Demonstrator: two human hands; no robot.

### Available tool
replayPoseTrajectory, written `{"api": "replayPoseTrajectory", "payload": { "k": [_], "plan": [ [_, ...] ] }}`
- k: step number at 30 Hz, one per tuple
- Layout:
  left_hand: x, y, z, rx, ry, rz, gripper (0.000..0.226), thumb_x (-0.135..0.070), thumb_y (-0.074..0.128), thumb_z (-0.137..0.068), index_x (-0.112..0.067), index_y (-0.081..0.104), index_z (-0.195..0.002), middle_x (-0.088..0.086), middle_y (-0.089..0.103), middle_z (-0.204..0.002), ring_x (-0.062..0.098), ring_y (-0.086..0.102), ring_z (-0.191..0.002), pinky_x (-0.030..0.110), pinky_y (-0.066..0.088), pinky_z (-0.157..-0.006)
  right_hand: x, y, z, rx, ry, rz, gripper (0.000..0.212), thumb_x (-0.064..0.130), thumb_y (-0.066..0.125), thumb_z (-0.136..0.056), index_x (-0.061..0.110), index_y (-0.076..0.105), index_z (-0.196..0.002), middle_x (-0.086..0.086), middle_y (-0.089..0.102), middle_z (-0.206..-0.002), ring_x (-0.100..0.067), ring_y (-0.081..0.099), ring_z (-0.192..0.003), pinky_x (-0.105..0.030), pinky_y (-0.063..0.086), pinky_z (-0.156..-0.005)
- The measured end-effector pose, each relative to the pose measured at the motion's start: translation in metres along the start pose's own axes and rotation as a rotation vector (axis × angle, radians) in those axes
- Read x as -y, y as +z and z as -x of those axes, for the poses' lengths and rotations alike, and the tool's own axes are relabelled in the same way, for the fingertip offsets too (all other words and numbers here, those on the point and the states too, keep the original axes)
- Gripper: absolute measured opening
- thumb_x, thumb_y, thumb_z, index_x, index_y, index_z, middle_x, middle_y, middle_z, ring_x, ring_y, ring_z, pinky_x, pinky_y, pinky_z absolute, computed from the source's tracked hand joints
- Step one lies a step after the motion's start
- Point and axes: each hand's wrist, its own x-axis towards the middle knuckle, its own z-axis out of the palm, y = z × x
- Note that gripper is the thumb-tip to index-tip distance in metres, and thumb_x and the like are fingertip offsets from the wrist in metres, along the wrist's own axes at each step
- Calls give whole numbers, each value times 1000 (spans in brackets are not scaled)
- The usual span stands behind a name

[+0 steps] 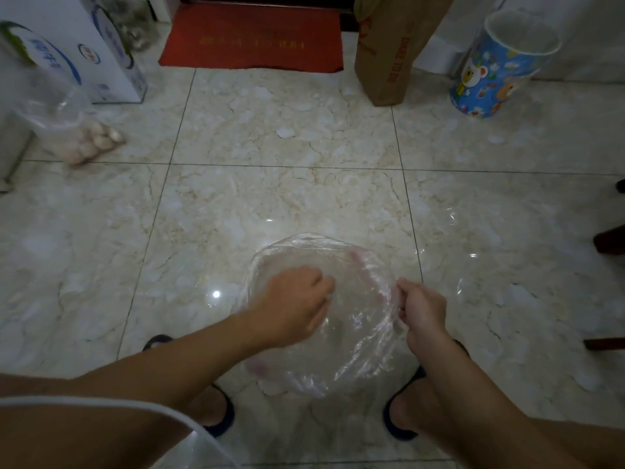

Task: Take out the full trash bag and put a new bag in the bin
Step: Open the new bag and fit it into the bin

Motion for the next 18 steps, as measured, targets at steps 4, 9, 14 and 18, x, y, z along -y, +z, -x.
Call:
{"api": "replayPoseTrajectory", "payload": {
  "k": [4,9,14,18],
  "plan": [
    [-11,22,8,675,-284,-88,55,-43,47,-94,-13,39,-140,18,45,-139,36,45,-125,42,35,-104,0,5,-6,30,112,22,16,-2,59,-78,8,57,-65,-7,48,-57,-17,38,-47,-27,33,-49],
    [-3,56,-6,892,-447,-16,94,-63,50,-87,-28,-5,-155,19,-17,-161,43,-12,-147,59,7,-117,4,3,1,-55,-95,226,19,1,53,-86,17,56,-96,2,55,-81,-11,50,-64,-25,38,-53],
    [2,102,-24,1003,-518,41,101,-70,52,-80,-41,-13,-151,15,-24,-160,46,-15,-146,65,4,-113,19,7,13,-41,-370,243,20,20,57,-94,18,56,-114,14,56,-90,-5,57,-77,-21,40,-58],
    [6,127,-29,1062,-602,47,105,-71,56,-77,-44,-17,-149,12,-26,-160,45,-12,-146,71,11,-110,19,14,17,42,-505,327,26,33,60,-92,24,55,-117,9,61,-104,-12,61,-96,-26,51,-75]
  ]
}}
